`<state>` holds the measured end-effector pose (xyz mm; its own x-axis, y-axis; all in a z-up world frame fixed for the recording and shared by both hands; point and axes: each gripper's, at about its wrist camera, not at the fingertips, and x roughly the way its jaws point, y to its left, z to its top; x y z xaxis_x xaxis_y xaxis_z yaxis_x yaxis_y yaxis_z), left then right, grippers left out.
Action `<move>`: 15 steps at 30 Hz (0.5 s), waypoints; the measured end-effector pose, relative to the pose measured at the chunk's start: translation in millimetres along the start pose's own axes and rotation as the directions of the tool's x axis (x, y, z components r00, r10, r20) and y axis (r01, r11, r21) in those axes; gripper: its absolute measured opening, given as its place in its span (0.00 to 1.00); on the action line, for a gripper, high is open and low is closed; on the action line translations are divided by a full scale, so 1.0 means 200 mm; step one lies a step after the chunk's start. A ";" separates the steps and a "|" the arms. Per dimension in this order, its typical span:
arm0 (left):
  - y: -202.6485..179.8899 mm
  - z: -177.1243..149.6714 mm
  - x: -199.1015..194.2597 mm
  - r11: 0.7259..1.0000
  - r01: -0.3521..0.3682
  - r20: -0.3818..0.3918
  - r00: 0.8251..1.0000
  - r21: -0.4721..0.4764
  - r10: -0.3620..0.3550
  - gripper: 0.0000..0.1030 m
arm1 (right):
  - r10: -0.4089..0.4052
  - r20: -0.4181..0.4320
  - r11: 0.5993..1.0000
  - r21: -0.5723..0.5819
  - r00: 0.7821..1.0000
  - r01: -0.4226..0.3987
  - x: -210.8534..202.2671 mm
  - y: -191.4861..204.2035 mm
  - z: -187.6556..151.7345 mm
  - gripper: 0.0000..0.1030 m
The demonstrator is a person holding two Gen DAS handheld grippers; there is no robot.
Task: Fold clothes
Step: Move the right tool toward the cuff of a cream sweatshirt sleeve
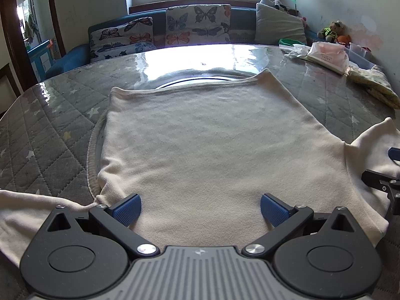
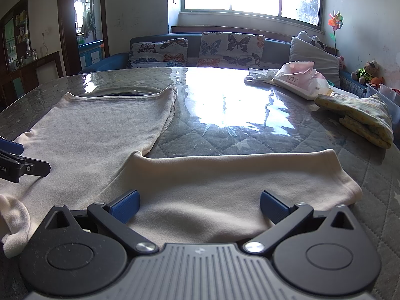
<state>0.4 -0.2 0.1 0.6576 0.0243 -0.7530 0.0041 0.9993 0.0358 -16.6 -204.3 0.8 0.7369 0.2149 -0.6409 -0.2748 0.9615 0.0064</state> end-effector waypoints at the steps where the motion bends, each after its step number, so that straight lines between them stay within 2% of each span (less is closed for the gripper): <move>1: 0.00 0.00 0.00 1.000 -0.002 0.000 1.000 0.000 0.002 1.00 | 0.000 0.000 1.000 0.000 1.000 0.000 0.00 0.00 0.00 1.00; 15: -0.03 0.02 0.00 1.000 -0.025 -0.005 1.000 0.003 0.025 1.00 | 0.000 -0.001 1.000 -0.001 1.000 0.000 0.00 0.00 0.00 1.00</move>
<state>3.6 -5.7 3.3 0.6539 0.0493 -0.7550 -0.0098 0.9983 0.0567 -16.7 -204.3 0.2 0.7361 0.2142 -0.6420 -0.2751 0.9614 0.0053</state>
